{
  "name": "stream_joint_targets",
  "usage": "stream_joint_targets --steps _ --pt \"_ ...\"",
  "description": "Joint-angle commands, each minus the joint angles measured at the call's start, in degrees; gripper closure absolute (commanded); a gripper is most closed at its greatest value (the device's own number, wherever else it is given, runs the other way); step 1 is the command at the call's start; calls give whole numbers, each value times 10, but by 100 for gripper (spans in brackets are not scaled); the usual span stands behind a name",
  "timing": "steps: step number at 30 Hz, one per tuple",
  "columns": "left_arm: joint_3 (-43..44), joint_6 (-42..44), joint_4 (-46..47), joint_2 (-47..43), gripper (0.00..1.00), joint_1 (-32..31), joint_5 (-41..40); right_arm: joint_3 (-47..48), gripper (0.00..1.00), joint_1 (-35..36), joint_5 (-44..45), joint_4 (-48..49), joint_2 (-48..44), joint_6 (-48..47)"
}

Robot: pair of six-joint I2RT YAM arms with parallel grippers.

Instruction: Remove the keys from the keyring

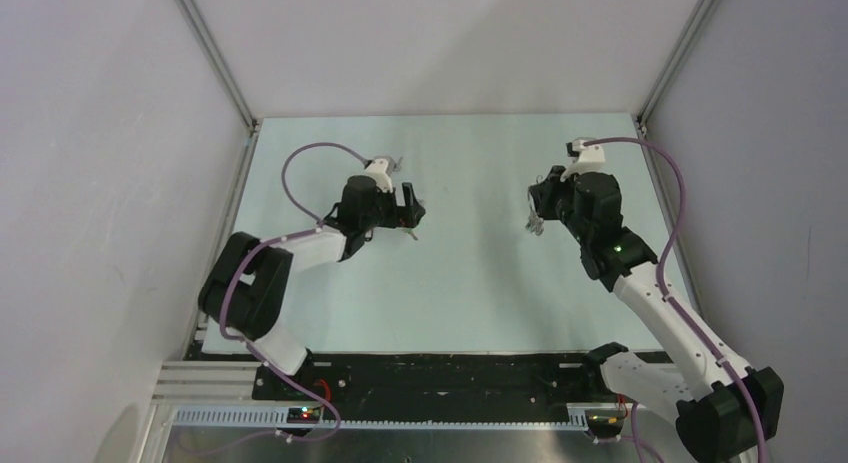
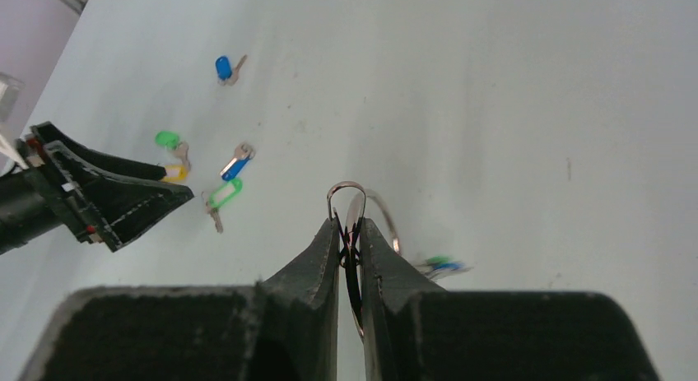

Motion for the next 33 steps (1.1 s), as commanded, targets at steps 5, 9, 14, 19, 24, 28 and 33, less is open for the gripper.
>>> stream_joint_targets --steps 5,9,14,19,24,28,33 --pt "-76 -49 -57 -273 0 23 -125 8 100 89 -34 76 65 7" --pt "-30 -117 -247 -395 0 65 -247 55 100 178 -43 136 151 14" --pt "27 -40 -368 -501 0 87 -362 233 100 276 -147 189 279 -1" --pt "45 20 -387 -548 0 90 -421 403 73 273 -208 155 354 20" --pt "45 43 -394 -561 0 90 -406 419 1 239 -203 79 375 43" --pt "48 40 -393 -558 0 90 -402 321 1 196 -187 114 305 50" --pt "67 22 -392 -543 0 90 -419 260 1 135 -147 48 220 6"
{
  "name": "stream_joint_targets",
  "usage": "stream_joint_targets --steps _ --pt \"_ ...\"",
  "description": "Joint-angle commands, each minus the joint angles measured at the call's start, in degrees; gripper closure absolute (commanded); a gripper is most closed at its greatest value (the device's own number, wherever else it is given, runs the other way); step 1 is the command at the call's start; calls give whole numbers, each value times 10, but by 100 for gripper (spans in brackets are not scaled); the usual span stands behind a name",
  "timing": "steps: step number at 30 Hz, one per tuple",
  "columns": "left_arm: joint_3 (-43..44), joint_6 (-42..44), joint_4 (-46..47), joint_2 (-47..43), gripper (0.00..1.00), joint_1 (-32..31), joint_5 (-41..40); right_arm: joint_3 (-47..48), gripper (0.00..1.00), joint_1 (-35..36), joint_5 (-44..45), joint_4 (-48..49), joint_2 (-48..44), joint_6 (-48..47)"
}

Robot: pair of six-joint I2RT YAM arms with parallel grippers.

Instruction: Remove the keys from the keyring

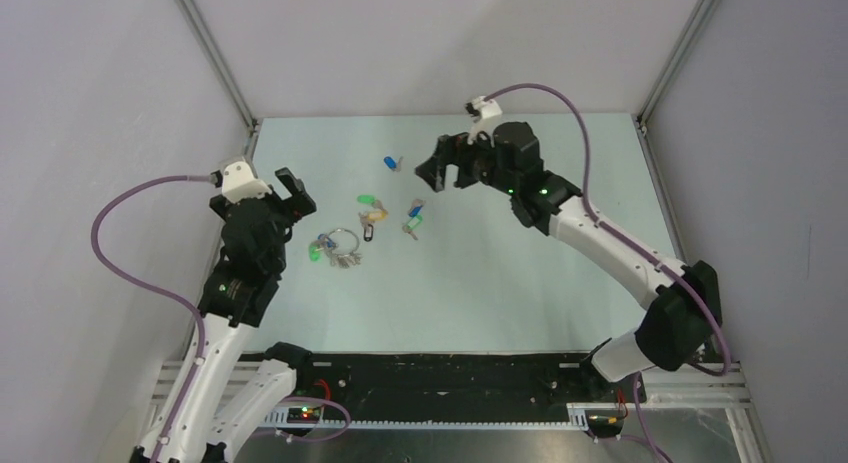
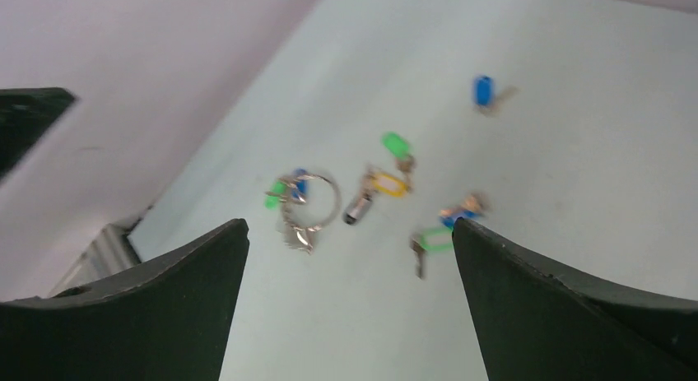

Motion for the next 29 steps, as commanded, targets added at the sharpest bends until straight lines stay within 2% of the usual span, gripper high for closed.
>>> stream_joint_targets --steps 1,5,10,20,29 --pt "40 -6 6 7 0 4 -31 -32 1 -45 42 -40 -93 -36" --pt "69 -6 8 8 0 4 -43 -59 1 -110 21 -58 -168 -77" --pt "115 14 18 -1 0 4 -47 -60 0 -197 26 -58 -237 -61" --pt "128 17 37 -3 0 4 -22 -60 1 -214 88 -52 -296 -94" --pt "118 16 46 -5 0 4 -25 -60 1 -215 104 -70 -300 -103"
